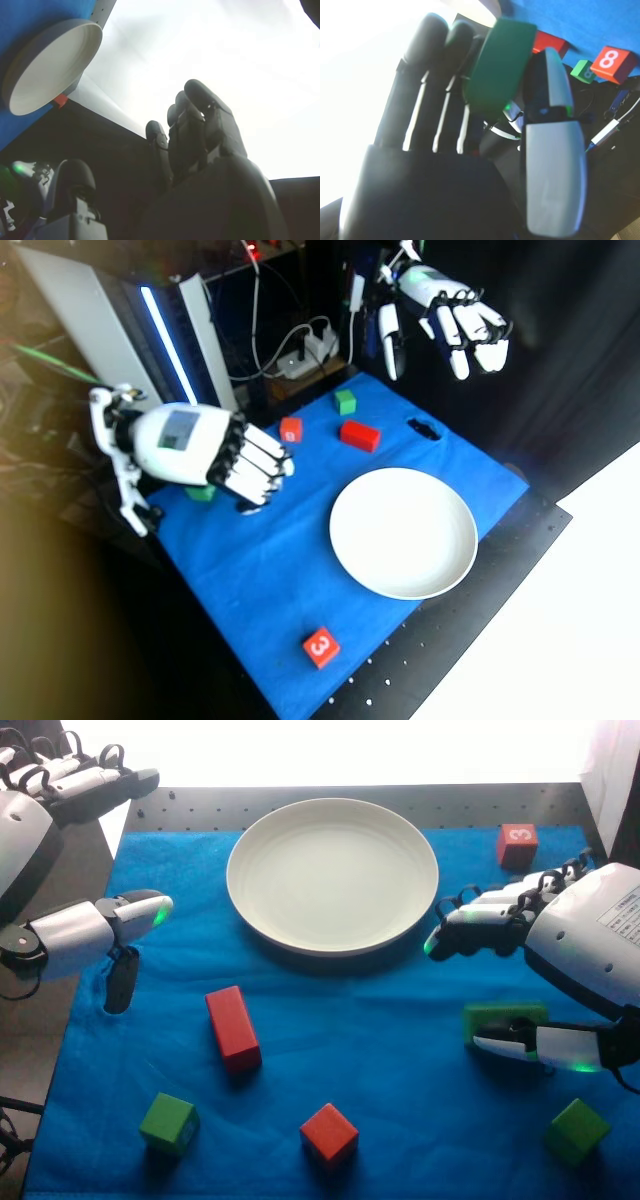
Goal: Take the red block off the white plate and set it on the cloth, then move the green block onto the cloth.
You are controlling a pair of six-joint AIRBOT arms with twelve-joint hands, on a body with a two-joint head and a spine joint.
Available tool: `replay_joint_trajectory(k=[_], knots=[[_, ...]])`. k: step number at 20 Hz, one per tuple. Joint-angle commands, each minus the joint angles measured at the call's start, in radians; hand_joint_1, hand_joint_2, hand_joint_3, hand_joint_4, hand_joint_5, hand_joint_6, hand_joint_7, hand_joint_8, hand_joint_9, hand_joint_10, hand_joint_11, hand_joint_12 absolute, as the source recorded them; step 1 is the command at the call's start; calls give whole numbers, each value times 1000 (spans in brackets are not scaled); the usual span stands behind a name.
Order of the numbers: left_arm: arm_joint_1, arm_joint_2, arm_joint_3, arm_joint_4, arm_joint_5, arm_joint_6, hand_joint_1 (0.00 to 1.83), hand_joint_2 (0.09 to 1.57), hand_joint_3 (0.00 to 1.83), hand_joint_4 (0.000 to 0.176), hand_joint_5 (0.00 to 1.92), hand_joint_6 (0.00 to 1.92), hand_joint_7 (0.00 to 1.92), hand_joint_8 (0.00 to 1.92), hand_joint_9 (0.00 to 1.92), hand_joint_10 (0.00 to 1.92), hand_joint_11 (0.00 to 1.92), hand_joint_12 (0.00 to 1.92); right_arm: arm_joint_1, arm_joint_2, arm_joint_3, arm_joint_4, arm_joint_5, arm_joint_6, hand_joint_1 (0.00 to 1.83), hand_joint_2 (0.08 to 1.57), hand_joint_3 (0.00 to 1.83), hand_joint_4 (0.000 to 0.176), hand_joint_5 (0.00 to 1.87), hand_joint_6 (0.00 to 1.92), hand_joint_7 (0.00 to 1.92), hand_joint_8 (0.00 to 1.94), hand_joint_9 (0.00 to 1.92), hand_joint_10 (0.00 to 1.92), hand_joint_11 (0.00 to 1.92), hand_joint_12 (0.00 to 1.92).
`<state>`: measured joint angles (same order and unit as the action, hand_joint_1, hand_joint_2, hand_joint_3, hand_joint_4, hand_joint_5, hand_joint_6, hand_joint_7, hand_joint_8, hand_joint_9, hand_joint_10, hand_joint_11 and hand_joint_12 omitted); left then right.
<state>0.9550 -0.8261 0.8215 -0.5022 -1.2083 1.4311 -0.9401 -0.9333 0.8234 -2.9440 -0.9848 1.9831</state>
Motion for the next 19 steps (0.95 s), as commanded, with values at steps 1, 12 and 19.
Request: replay_joint_trajectory(k=[1, 12, 19], knots=[[-4, 7, 0, 31, -119, 2, 644, 1093, 1, 100, 395, 0, 282, 1, 285, 0, 0, 941, 7, -3, 4, -20, -116, 2, 1103, 902, 0, 0, 516, 605, 560, 713, 564, 1020, 579, 1461], [-3, 7, -3, 40, -127, 2, 586, 1073, 0, 102, 400, 2, 308, 1, 289, 3, 0, 969, 7, 6, 4, -7, -146, 2, 1005, 924, 0, 0, 178, 885, 213, 1020, 169, 1264, 71, 1762], [-3, 34, -19, 72, -195, 2, 543, 1095, 6, 60, 373, 1, 356, 3, 320, 4, 0, 988, 7, 53, 0, 41, -351, 2, 1031, 997, 11, 0, 144, 1039, 222, 962, 140, 1200, 71, 1757]])
